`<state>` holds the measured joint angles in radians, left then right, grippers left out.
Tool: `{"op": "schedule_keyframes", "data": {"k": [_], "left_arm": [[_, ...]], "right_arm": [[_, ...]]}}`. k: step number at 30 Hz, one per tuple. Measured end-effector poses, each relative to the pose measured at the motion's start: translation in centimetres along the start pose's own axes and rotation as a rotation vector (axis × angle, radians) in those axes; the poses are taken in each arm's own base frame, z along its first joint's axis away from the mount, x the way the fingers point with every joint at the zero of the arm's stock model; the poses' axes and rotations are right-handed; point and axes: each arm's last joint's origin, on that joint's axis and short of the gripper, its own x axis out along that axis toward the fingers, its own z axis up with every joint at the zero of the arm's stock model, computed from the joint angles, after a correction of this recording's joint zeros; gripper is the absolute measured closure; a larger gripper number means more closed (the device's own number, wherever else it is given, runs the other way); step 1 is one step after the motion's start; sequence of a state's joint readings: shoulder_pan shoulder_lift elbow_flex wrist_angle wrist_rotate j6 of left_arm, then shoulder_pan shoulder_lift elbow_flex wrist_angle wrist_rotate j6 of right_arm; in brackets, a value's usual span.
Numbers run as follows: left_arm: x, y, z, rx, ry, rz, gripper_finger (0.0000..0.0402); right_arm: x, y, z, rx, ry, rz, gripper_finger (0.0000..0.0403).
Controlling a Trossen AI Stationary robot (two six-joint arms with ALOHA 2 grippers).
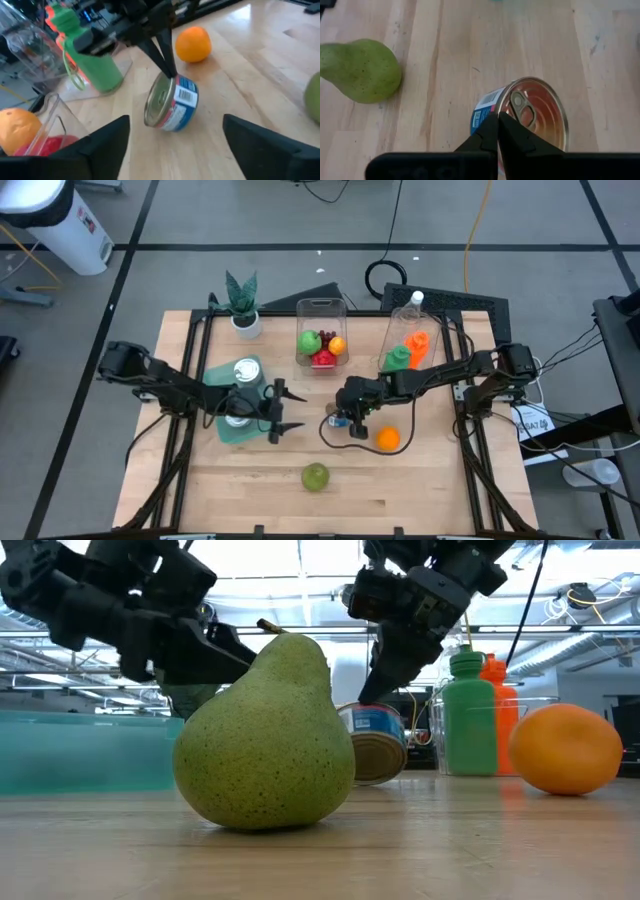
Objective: Pick & Place Food Item
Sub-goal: Stack the blue and pink tuna can on top of the green tuna can in the blue bin
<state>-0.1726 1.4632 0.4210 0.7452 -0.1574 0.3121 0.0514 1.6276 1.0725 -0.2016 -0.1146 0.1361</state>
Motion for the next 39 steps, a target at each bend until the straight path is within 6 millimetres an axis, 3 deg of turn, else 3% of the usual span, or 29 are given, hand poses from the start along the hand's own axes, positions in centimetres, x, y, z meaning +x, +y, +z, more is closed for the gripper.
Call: {"op": "schedule_keyframes", "data": {"k": [8, 16, 27, 39], "left_arm": [[2.7, -0.3, 0.0, -0.050, 0.023, -0.027, 0.0008], [6.0, -0.3, -0.4, -0.018, 0.102, -0.029, 0.0004], [6.6, 1.3, -1.2, -0.019, 0.192, 0.080, 0.0002], [7.0, 0.5, 0.1, 0.067, 0.131, 0.016, 0.0013]], "right_arm": [[-0.1, -1.0, 0.2, 0.065, -0.007, 0.000, 0.0402], [-0.3, -2.1, 0.8, 0.123, -0.061, 0.031, 0.0403], [-0.4, -2.5, 1.1, 0.134, -0.093, 0.031, 0.0403], [-0.6, -2.4, 2.2, 0.113, -0.201, 0.048, 0.0403]]}}
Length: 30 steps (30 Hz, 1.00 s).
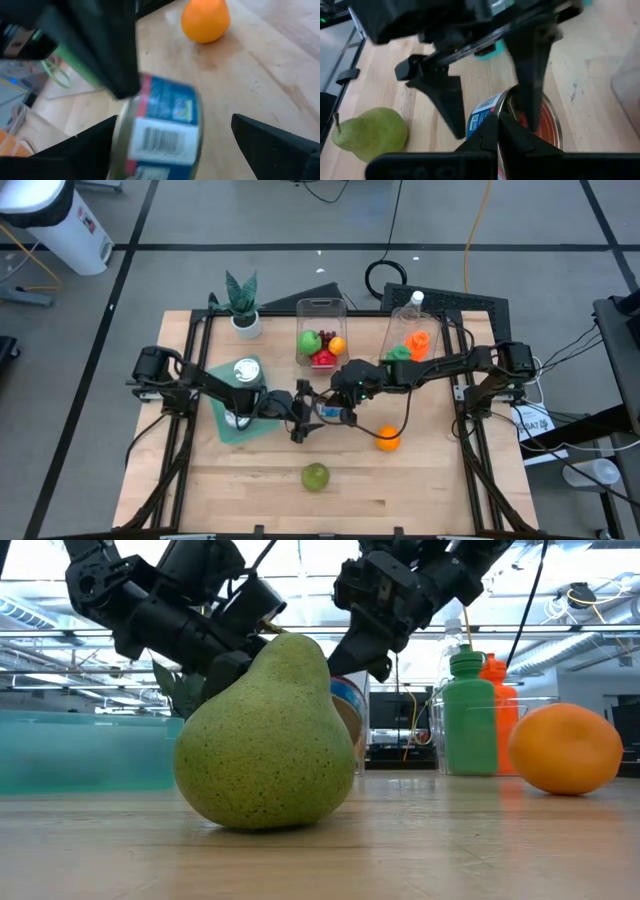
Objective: Pick & Place Food Item
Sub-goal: Stack the blue and pink tuna can on top of the green tuna can in the blue bin
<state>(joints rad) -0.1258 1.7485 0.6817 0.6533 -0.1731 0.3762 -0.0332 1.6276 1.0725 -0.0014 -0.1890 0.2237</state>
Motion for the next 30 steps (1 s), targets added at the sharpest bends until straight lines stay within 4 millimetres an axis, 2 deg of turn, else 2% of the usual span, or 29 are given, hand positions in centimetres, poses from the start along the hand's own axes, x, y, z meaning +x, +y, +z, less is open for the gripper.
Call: {"op": "schedule_keyframes", "data": {"k": [5, 8, 12, 18, 21, 26, 30], "left_arm": [[-0.1, -0.4, 0.3, 0.022, 0.014, 0.047, 0.0055], [-0.1, -0.3, 0.2, 0.011, 0.025, 0.078, 0.0112], [-0.1, -0.3, 0.2, -0.004, 0.027, 0.076, 0.0211], [-0.2, -0.3, 0.3, 0.003, 0.034, 0.098, 0.0212], [-0.6, -0.5, 0.6, 0.007, 0.056, 0.135, 0.0212], [-2.7, -0.9, 2.1, 0.000, 0.108, 0.188, 0.0212], [-5.9, -0.7, 3.7, -0.047, 0.146, 0.220, 0.0212]], "right_arm": [[0.0, 0.1, 0.0, 0.000, 0.003, 0.007, 0.0403], [0.0, 0.1, 0.0, -0.002, 0.004, 0.028, 0.0403], [0.0, 0.1, 0.1, -0.007, -0.002, 0.027, 0.0403], [0.0, 0.1, 0.1, -0.060, -0.009, 0.022, 0.0402], [0.0, 0.4, 0.2, -0.109, -0.024, 0.017, 0.0383], [-0.3, 1.0, 0.3, -0.193, -0.037, -0.006, 0.0296], [-0.6, 1.0, 0.3, -0.214, -0.016, -0.013, 0.0218]]}}
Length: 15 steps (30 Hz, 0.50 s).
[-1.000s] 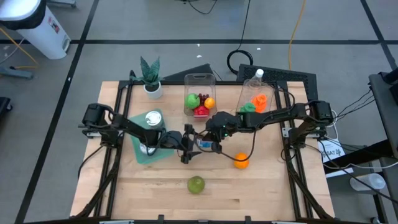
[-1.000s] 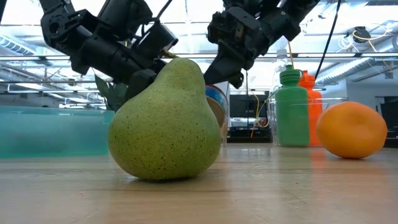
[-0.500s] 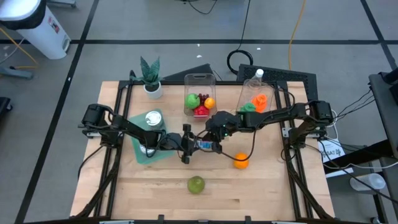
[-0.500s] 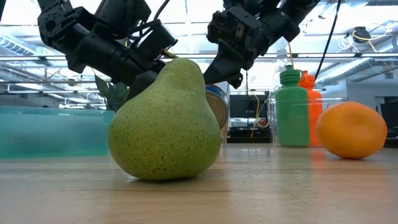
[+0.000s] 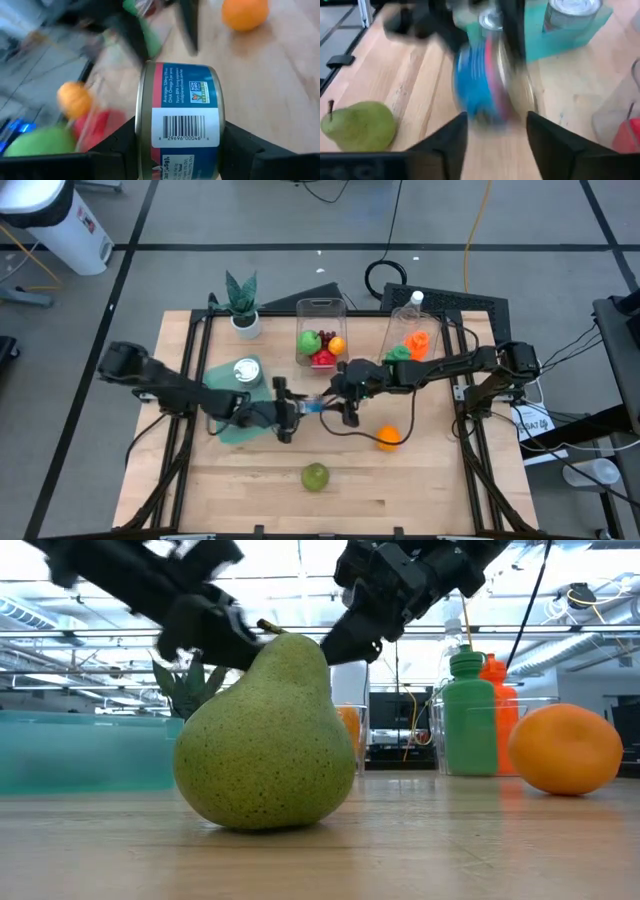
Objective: Pick & Place Food Item
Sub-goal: Stack the blue and pink tuna can on top of the green tuna can in the blue bin
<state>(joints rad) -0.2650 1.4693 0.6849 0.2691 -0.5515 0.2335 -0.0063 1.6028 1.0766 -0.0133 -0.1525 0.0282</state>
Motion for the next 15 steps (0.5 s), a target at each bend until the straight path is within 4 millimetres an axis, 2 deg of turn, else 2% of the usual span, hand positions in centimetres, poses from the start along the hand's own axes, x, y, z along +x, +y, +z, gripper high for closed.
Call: {"op": "schedule_keyframes", "data": {"k": [3, 6, 10, 15], "left_arm": [[-2.9, 0.3, 0.1, -0.003, 0.077, 0.096, 0.0212], [-6.1, 0.5, 0.0, -0.024, 0.124, 0.167, 0.0212], [-9.5, 1.4, 0.0, -0.095, 0.244, 0.158, 0.0212], [-11.9, 2.5, 0.4, -0.162, 0.479, 0.168, 0.0212]], "right_arm": [[-0.4, 0.2, -1.1, 0.012, 0.066, 0.022, 0.0177], [-0.2, 0.4, -1.7, -0.016, 0.014, 0.031, 0.0158], [0.2, 0.3, -3.4, -0.022, -0.034, 0.015, 0.0159], [0.1, -0.2, -4.0, -0.028, -0.175, -0.018, 0.0181]]}}
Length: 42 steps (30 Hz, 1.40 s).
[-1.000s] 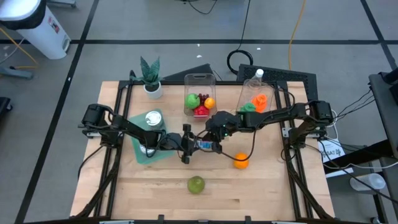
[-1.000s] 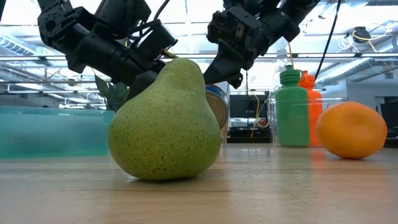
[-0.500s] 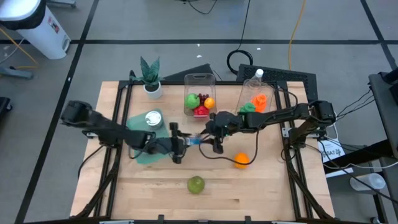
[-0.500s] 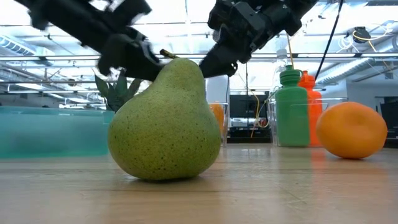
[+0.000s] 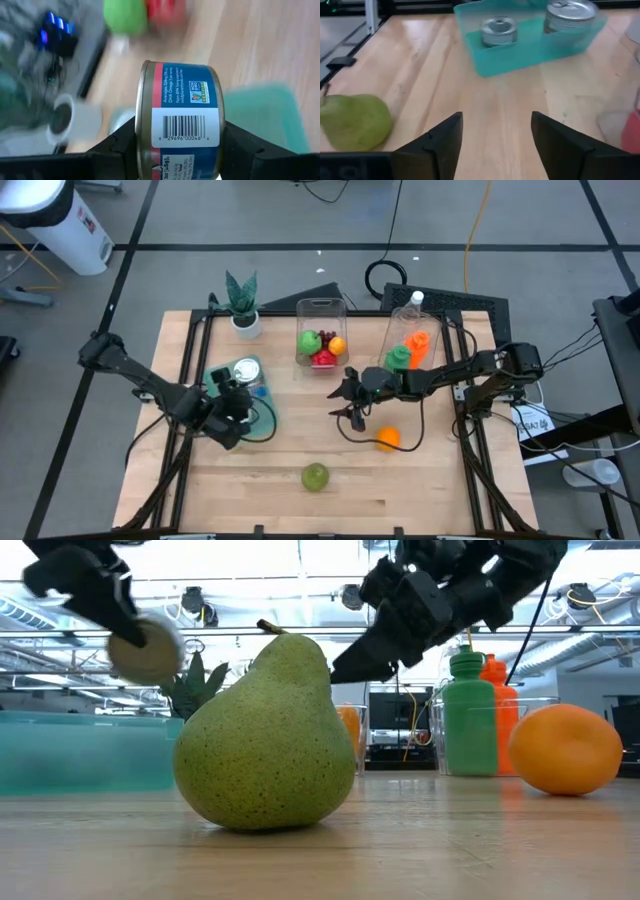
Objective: Pick & Place Food Item
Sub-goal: Stack the blue and pink tuna can on top of the green tuna can in the blue bin
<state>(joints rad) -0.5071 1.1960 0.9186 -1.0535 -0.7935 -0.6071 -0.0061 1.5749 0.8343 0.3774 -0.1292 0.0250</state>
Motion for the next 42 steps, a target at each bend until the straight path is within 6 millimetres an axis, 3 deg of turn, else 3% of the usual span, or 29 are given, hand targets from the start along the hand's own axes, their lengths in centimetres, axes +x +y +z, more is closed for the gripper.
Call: {"op": "schedule_keyframes", "data": {"k": [6, 11, 28, 38, 40, 42], "left_arm": [[-0.3, -0.6, -0.4, 0.012, 0.345, 0.020, 0.0212], [0.3, -2.4, -1.4, 0.041, 0.496, 0.070, 0.0212], [3.4, -6.1, -2.7, 0.048, 0.631, 0.300, 0.0212], [4.8, -7.5, -3.1, 0.067, 0.645, 0.303, 0.0212], [4.8, -7.6, -3.1, 0.063, 0.644, 0.286, 0.0195], [4.8, -7.7, -3.1, 0.048, 0.657, 0.262, 0.0151]], "right_arm": [[-0.2, -0.2, -1.2, 0.021, -0.007, -0.003, 0.0202], [-0.3, -0.2, -2.3, 0.036, 0.022, -0.004, 0.0206], [-0.4, -0.2, -2.4, 0.074, 0.020, 0.000, 0.0213], [-0.4, -0.2, -2.4, 0.092, 0.020, 0.000, 0.0212], [-0.4, -0.2, -2.4, 0.092, 0.020, 0.000, 0.0213], [-0.4, -0.2, -2.4, 0.092, 0.020, 0.000, 0.0215]]}}
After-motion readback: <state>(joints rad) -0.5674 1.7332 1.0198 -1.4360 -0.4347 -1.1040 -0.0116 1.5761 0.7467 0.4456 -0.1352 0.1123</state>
